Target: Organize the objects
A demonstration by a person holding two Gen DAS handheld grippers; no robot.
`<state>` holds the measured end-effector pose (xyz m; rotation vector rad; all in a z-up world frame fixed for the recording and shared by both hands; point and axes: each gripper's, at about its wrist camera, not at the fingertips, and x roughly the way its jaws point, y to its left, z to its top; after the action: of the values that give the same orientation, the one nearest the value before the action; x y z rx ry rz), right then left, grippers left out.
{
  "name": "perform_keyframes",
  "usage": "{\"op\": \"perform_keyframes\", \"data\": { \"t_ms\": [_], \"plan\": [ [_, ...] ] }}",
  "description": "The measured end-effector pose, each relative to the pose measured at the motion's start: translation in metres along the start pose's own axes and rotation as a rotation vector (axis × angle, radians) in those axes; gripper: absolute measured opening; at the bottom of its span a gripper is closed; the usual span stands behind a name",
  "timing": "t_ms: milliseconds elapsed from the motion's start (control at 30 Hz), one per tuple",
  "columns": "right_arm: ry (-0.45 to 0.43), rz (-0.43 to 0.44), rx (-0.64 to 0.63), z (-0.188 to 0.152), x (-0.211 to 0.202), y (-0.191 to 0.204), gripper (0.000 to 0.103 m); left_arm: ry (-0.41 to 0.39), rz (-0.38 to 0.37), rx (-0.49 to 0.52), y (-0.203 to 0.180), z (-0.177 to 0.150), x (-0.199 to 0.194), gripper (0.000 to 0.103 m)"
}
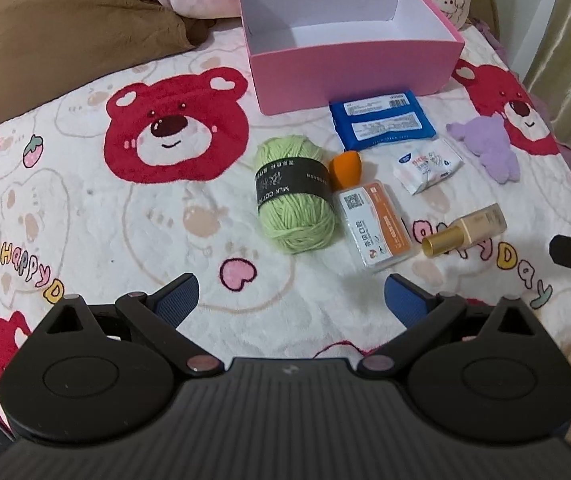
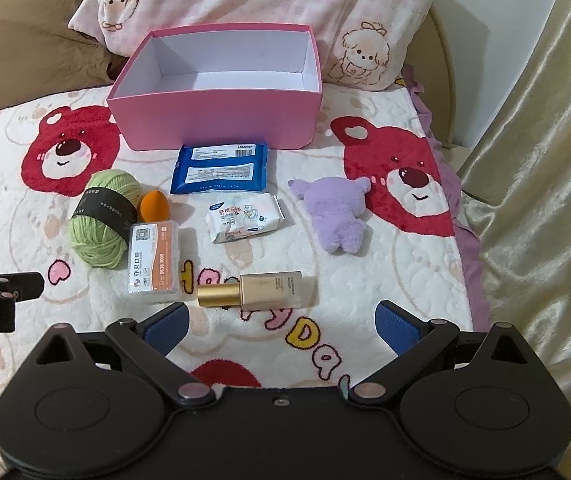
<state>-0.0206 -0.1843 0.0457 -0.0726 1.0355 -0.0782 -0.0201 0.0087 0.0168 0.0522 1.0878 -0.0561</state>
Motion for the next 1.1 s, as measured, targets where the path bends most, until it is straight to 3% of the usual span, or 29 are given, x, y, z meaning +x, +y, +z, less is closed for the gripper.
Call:
{"op": "perform_keyframes", "data": {
  "t_ms": [333,767,900,1000,1100],
  "plan": [
    [0.004,-0.005,0.01,-0.001,0.001,-0.002,0.101,0.027,-0.036,-0.026,0.001,0.0,0.004,0.1],
    [-0.013,0.016,0.014,0.002,-0.003,-0.007,0.101,-0.015,-0.05,0.024,-0.01,0.003,-0.007,0.097],
    [-0.085,0.07,-0.052,0.004,-0.012,-0.017,0.101,-0.036,-0.094,0.106,-0.023,0.012,-0.006,0.097],
    [-0.217,0.116,-0.119,0.001,-0.015,-0.028,0.101,-0.089,-0.09,0.183,-0.038,0.019,-0.006,0.097],
    [-0.251,0.122,-0.16,0.0,-0.005,-0.035,0.101,-0.103,-0.175,0.172,-0.046,0.026,0.001,0.097]
  ]
}}
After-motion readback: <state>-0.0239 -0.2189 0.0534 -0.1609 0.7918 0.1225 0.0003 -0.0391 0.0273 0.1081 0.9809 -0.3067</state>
